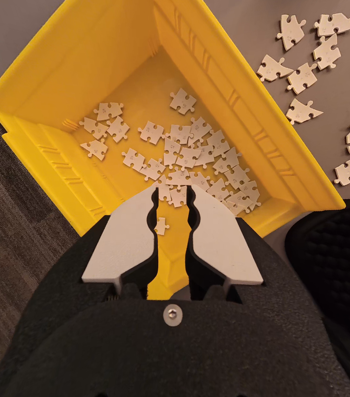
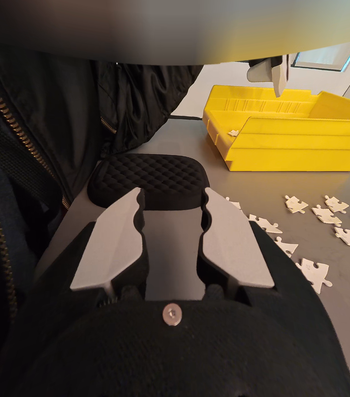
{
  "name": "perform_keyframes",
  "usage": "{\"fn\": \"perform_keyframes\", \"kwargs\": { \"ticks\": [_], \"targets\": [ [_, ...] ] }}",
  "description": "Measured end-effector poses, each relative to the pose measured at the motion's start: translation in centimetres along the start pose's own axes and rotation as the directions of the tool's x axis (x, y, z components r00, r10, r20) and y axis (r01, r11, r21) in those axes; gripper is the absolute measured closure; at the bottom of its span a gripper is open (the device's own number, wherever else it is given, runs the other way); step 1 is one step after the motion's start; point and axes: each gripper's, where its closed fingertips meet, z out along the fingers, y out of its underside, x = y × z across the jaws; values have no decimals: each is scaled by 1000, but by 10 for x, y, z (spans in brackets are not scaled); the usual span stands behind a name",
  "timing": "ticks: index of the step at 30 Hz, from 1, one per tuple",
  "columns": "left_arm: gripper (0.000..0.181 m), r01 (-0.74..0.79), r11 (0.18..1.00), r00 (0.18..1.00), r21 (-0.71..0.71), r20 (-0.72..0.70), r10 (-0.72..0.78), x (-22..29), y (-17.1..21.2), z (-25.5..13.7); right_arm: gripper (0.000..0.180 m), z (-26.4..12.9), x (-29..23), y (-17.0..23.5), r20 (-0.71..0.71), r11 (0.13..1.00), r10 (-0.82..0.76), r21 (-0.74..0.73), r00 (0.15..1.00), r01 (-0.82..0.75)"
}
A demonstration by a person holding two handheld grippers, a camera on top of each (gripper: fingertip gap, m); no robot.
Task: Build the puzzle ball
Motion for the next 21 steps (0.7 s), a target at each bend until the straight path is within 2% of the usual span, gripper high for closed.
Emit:
{"fn": "perform_keyframes", "kwargs": {
  "ticks": [9, 21],
  "targets": [
    [158, -26, 998, 999, -65, -29, 24, 6, 10, 8, 131, 1, 0, 4, 0, 1000, 7, -27, 1000, -7],
    [162, -31, 996, 999, -85, -27, 29, 7, 12, 9, 132, 0, 1, 4, 2, 1000, 15, -24, 1000, -15]
  ]
}}
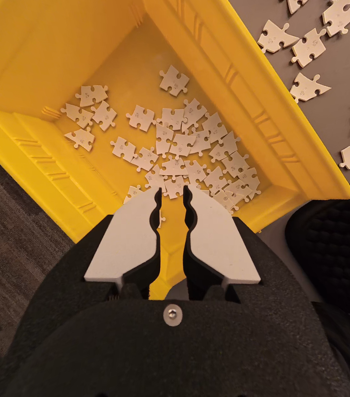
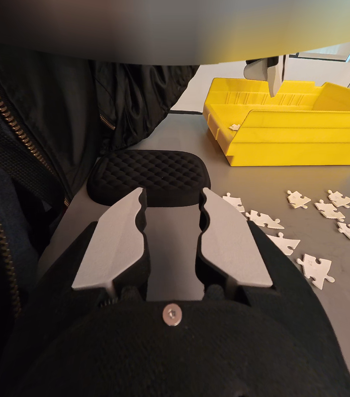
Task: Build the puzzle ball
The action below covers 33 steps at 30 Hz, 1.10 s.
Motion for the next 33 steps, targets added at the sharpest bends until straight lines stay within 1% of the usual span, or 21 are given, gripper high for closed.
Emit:
{"fn": "perform_keyframes", "kwargs": {
  "ticks": [3, 7, 21, 33],
  "targets": [
    [165, -7, 1000, 1000, -25, -18, 6, 4, 4, 2, 132, 0, 0, 0, -5, 1000, -11, 3, 1000, 11],
    [164, -29, 997, 999, -76, -35, 26, 8, 12, 7, 132, 0, 0, 0, -4, 1000, -11, 0, 1000, 11],
    [165, -44, 989, 999, -139, 21, 48, 0, 20, 6, 133, -2, 5, 1, -1, 1000, 28, 9, 1000, -28],
    [174, -106, 963, 994, -247, -33, 101, 10, 37, 16, 133, -3, 4, 0, 3, 999, 38, 17, 999, -38]
  ]
}}
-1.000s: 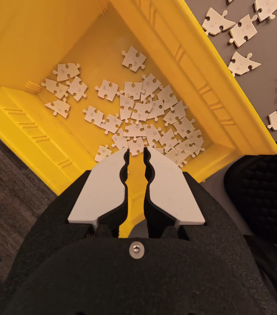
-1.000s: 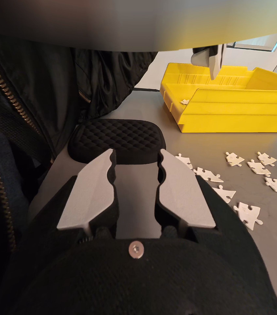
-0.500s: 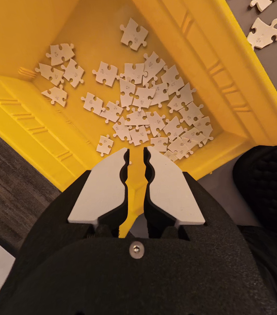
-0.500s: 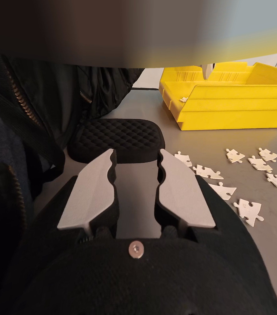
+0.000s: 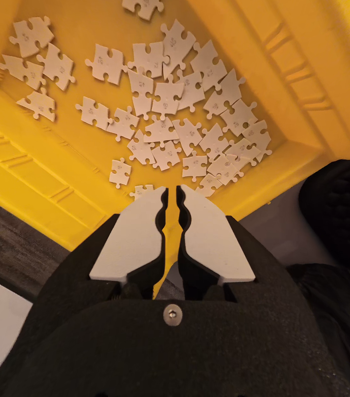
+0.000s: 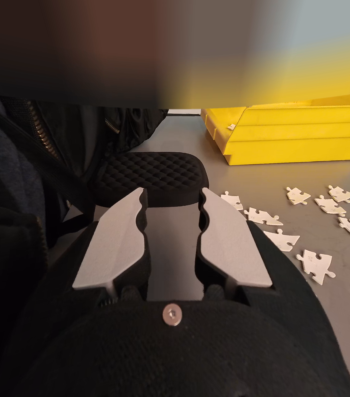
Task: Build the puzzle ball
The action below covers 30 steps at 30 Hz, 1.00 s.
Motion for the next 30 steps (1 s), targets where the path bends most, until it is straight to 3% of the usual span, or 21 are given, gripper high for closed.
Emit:
{"fn": "perform_keyframes", "kwargs": {
  "ticks": [10, 22, 30],
  "targets": [
    [180, 8, 998, 1000, -60, -23, -9, -1, 5, 12, 133, 0, 0, 0, 2, 1000, 7, -1, 1000, -7],
    [180, 138, 988, 990, -71, 52, -135, -25, 14, 11, 133, -1, 1, 1, 3, 1000, 11, -2, 1000, -11],
    [180, 115, 988, 993, -102, 37, -112, -21, 17, 16, 133, 0, 0, 1, 4, 1000, 10, -5, 1000, -10]
  ]
}}
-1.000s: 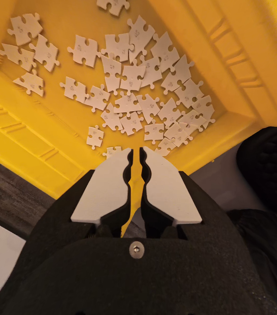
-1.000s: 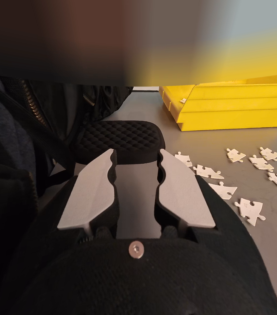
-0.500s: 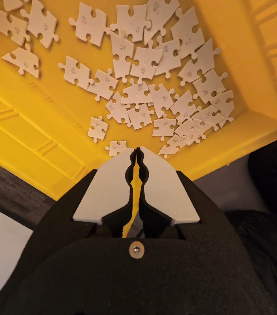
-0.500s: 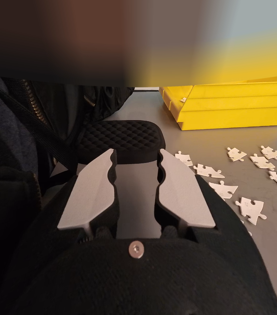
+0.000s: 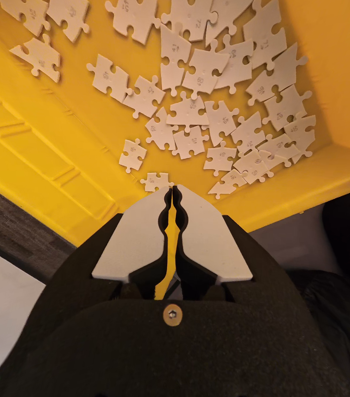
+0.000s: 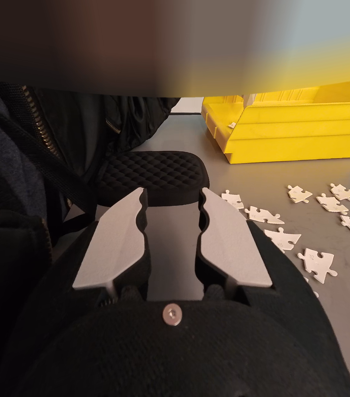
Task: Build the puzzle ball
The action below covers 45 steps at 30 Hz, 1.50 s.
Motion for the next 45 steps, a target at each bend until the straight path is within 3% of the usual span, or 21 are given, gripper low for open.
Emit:
{"fn": "perform_keyframes", "kwargs": {
  "ticks": [20, 45],
  "targets": [
    [179, 114, 991, 992, 74, 42, -118, -20, -6, -9, 133, 0, 0, 1, 3, 1000, 1, -3, 1000, -1],
    [179, 107, 991, 993, 79, 40, -111, -18, -9, -8, 133, 0, 0, 1, 5, 1000, 5, -6, 1000, -5]
  ]
}}
